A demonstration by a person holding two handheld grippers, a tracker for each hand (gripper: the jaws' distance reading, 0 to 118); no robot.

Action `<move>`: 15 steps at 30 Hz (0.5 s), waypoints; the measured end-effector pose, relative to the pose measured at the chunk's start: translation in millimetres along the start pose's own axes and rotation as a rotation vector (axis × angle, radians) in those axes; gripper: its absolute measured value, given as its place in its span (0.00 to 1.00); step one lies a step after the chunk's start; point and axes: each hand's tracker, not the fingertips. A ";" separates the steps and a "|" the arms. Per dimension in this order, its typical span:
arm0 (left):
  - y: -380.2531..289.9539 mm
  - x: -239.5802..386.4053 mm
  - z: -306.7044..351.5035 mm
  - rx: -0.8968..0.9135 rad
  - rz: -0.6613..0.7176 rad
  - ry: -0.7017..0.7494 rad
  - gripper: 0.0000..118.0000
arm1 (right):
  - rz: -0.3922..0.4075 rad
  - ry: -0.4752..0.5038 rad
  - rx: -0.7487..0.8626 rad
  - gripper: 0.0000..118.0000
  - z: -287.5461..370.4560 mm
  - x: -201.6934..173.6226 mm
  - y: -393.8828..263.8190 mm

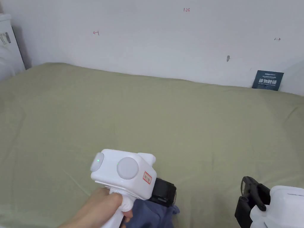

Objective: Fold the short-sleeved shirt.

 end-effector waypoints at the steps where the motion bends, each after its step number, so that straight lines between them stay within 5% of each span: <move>1: 2.7 -3.3 2.7 0.043 0.031 -0.008 1.00 | 0.000 0.001 -0.004 0.00 0.9 1.2 -0.1; 7: -3.6 -38.1 51.0 0.180 0.151 -0.135 0.92 | -0.018 0.002 -0.030 0.00 -2.9 2.1 -5.5; 8: -6.3 -44.9 55.5 0.187 0.162 -0.147 0.60 | -0.023 0.007 -0.037 0.00 -4.8 1.1 -6.9; 9: -8.9 -51.1 55.1 0.181 0.170 -0.173 0.12 | -0.021 0.008 -0.042 0.00 -6.9 -0.9 -8.9; 10: -13.5 -60.5 52.8 0.156 0.212 -0.177 0.00 | -0.018 0.010 -0.051 0.00 -9.3 -3.2 -11.0; 15: -31.4 -77.1 6.5 0.035 0.222 -0.324 0.00 | -0.018 0.036 -0.113 0.00 -17.9 -8.7 -22.1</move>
